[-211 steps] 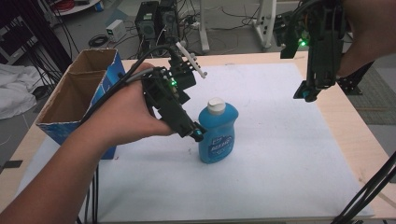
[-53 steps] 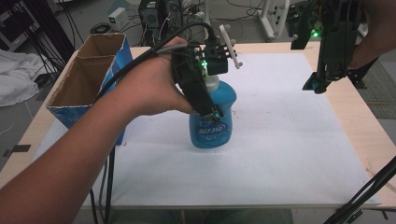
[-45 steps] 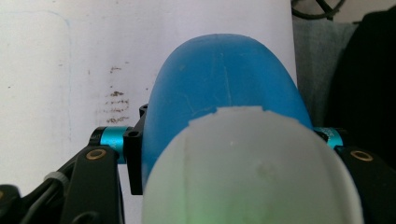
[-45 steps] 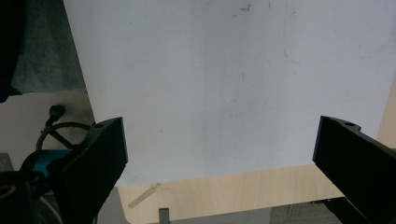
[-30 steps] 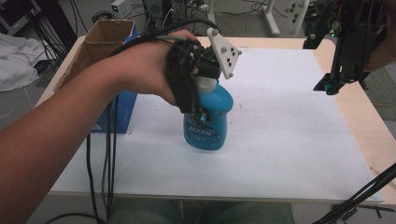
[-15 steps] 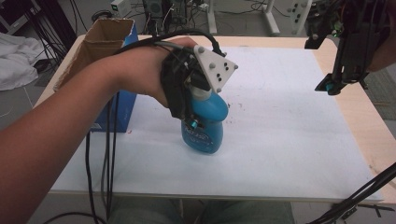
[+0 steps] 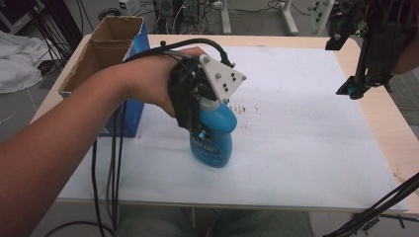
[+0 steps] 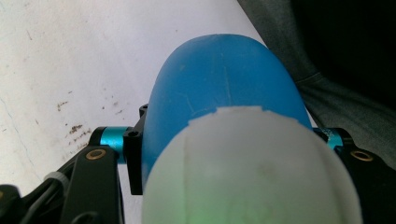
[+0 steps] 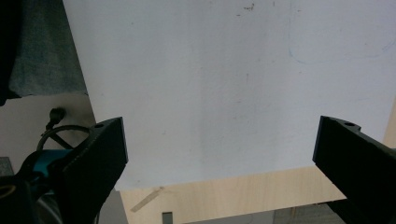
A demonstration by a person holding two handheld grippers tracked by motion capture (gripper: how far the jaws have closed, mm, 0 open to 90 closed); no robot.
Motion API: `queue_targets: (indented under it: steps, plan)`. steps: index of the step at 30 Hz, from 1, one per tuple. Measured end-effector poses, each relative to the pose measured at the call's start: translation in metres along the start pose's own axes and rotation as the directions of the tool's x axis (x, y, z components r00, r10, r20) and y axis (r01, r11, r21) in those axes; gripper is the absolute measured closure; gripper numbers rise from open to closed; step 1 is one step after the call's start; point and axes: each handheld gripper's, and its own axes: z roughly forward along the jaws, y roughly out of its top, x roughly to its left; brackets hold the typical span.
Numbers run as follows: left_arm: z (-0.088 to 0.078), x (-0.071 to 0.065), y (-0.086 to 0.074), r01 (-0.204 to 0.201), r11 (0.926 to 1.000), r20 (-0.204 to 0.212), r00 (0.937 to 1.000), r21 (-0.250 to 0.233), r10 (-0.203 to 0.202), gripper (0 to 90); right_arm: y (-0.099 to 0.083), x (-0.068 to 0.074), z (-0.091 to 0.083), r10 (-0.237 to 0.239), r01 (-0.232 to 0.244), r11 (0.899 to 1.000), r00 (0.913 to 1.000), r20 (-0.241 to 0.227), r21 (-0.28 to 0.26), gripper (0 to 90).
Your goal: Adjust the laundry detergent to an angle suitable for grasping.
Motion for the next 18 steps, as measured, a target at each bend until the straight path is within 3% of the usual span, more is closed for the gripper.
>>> queue_targets:
  steps: [11,18]
  plan:
    - [0.0054,0.0043,-0.0012,-0.021,0.9993,0.001,0.9998,0.03,0.021,38.6,-0.0006,-0.002,0.0056,0.005,-0.005,1.0,1.0,-0.008,-0.001,2.2]
    - [0.0049,0.0054,-0.0042,-0.001,0.9995,0.008,1.0,0.031,0.001,38.3,-0.0031,-0.0043,0.0084,0.005,-0.005,1.0,0.9999,-0.012,-0.006,2.2]
